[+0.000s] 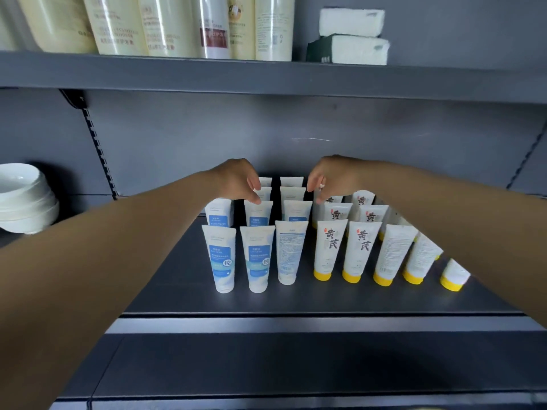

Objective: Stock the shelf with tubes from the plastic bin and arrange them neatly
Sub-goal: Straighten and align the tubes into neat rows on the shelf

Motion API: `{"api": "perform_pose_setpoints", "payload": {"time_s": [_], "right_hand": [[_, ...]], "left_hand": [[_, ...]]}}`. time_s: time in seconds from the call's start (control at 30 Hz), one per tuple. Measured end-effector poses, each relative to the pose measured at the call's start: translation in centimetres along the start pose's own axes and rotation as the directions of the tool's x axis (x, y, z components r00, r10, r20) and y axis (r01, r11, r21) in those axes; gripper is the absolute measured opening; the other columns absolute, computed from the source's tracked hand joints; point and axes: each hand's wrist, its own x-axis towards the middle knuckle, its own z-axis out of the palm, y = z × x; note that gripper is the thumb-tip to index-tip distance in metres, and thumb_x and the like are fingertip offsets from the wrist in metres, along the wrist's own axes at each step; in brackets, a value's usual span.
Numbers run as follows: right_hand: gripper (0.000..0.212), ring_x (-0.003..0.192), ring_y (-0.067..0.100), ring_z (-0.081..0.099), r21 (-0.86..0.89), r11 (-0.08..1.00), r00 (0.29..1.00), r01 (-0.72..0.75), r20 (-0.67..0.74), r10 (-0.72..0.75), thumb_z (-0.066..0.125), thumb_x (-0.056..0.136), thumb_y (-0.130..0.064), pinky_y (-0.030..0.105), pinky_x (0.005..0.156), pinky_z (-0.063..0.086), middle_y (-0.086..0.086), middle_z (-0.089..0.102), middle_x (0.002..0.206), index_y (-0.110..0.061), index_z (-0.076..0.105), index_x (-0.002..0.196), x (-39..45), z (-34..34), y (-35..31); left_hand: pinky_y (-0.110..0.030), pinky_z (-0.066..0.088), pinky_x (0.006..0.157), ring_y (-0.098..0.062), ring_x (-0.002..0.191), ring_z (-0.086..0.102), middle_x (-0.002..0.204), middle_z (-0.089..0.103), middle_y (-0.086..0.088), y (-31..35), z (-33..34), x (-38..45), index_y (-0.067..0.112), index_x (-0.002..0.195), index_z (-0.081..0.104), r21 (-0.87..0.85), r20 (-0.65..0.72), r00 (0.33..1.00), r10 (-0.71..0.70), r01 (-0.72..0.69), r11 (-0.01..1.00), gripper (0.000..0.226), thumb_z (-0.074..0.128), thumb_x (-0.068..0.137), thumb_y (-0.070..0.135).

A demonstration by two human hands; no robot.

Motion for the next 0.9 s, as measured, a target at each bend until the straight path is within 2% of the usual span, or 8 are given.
{"api": "perform_pose_setpoints", "payload": {"time_s": [0.3, 0.53, 0.67, 0.9], "right_hand": [[0.034, 0.114, 0.019, 0.055, -0.012, 0.994, 0.994, -0.105, -0.035, 0.104, 0.069, 0.084, -0.02, 0.031, 0.097, 0.045, 0.001, 0.06, 0.123, -0.017, 0.064, 0.117, -9.0, -0.7, 3.0], [0.036, 0.113, 0.019, 0.054, -0.065, 0.982, 0.984, -0.178, -0.038, 0.175, 0.071, 0.083, -0.02, 0.028, 0.091, 0.043, 0.0, 0.058, 0.126, -0.018, 0.063, 0.118, -16.4, 0.4, 3.3], [0.042, 0.119, 0.02, 0.051, -0.067, 0.979, 0.981, -0.194, -0.028, 0.192, 0.071, 0.083, -0.022, 0.03, 0.095, 0.044, 0.0, 0.053, 0.131, -0.019, 0.059, 0.123, -19.5, 1.3, 3.5], [0.046, 0.117, 0.02, 0.049, -0.042, 0.974, 0.974, -0.224, -0.04, 0.222, 0.071, 0.083, -0.022, 0.032, 0.096, 0.045, 0.0, 0.051, 0.129, -0.021, 0.056, 0.126, -23.1, 1.6, 4.3]], "left_hand": [[-0.024, 0.042, 0.088, -0.02, 0.109, 0.057, 0.117, 0.063, -0.003, 5.4, 0.6, -4.8, 0.012, 0.113, 0.065, -0.02, -0.036, 0.999, 0.04, -0.04, 0.999, 0.036, 0.073, 0.08, 0.024], [-0.027, 0.046, 0.09, -0.022, 0.108, 0.058, 0.118, 0.063, -0.007, 9.4, 3.0, -9.1, 0.009, 0.113, 0.065, -0.02, 0.011, 0.995, 0.103, -0.102, 0.995, 0.039, 0.075, 0.078, 0.022], [-0.023, 0.042, 0.089, -0.021, 0.112, 0.056, 0.12, 0.062, -0.004, 12.3, 4.3, -11.1, 0.01, 0.117, 0.063, -0.028, 0.038, 0.99, 0.136, -0.135, 0.99, 0.041, 0.073, 0.08, 0.022], [-0.027, 0.044, 0.089, -0.02, 0.111, 0.055, 0.122, 0.059, -0.003, 15.8, 5.2, -12.5, 0.013, 0.117, 0.063, -0.046, 0.039, 0.989, 0.14, -0.138, 0.989, 0.043, 0.075, 0.078, 0.025]]}}
